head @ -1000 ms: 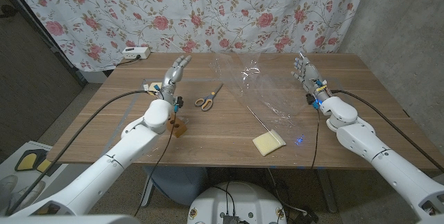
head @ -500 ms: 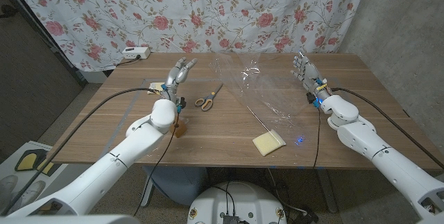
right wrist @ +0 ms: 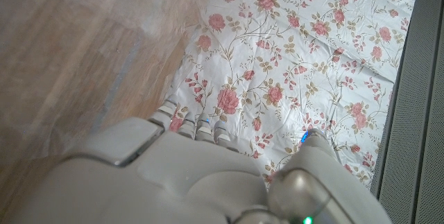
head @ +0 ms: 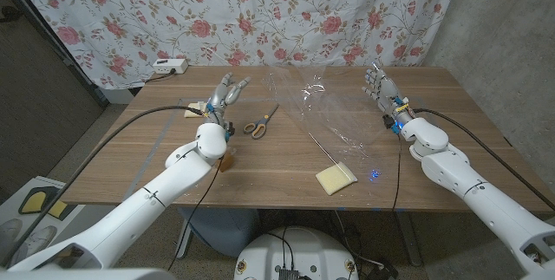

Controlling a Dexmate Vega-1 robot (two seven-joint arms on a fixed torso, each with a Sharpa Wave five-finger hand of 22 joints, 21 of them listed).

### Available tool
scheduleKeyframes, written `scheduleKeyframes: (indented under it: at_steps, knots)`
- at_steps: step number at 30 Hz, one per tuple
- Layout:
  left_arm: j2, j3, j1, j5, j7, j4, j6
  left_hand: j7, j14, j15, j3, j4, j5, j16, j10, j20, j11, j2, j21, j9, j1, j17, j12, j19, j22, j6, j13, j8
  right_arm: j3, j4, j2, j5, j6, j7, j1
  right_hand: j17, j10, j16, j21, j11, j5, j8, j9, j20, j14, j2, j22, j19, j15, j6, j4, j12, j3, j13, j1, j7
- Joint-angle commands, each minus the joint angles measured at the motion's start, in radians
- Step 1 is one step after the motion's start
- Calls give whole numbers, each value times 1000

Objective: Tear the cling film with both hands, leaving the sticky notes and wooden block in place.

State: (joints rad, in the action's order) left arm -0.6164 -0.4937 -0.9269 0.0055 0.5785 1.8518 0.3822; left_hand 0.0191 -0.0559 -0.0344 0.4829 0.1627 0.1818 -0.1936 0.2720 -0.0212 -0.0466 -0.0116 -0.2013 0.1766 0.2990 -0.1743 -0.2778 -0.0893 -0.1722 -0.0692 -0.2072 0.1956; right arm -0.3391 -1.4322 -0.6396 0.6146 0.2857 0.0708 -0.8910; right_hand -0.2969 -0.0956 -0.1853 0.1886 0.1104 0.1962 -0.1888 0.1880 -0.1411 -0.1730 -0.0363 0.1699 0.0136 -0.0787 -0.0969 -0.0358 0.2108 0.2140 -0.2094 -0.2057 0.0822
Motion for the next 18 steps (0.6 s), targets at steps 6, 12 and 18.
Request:
scheduleKeyframes:
  at_steps: [6, 12, 18]
  knots:
    - [8, -59, 40, 108, 27, 13, 111, -109, -35, -20, 11, 7, -3, -2, 70, 3, -21, -4, 6, 2, 63, -1, -17, -15, -1, -67, -3, 16, -5, 31, 12, 12, 19, 34, 19, 1, -12, -5, -2, 2, -3, 0, 4, -3, -36, 13, 3, 7, 0, -10, -9, -1, 0, -4, 1, -2]
    - [9, -80, 54, 140, 23, 9, 138, -109, -14, -4, 12, 6, -5, 7, 70, -3, -23, -6, 11, 2, 79, -1, -11, -2, -1, -77, -3, 13, -4, 36, 17, 17, 26, 37, 21, 5, -17, -6, -3, 3, -4, 1, 5, -3, -42, 16, 3, 13, -2, -17, -10, -2, 0, -4, 2, -1]
    - [9, -106, 79, 177, 8, 3, 181, -55, -5, -1, 10, 5, -7, 7, 68, -3, -24, -12, 13, 4, 98, -2, -3, 6, -2, -121, -3, 23, -3, 35, 15, 19, 27, 42, 22, 9, -16, -8, -2, 2, -5, -1, 5, -3, -43, 19, 4, 14, -2, -18, -12, -1, 0, -5, 1, -2]
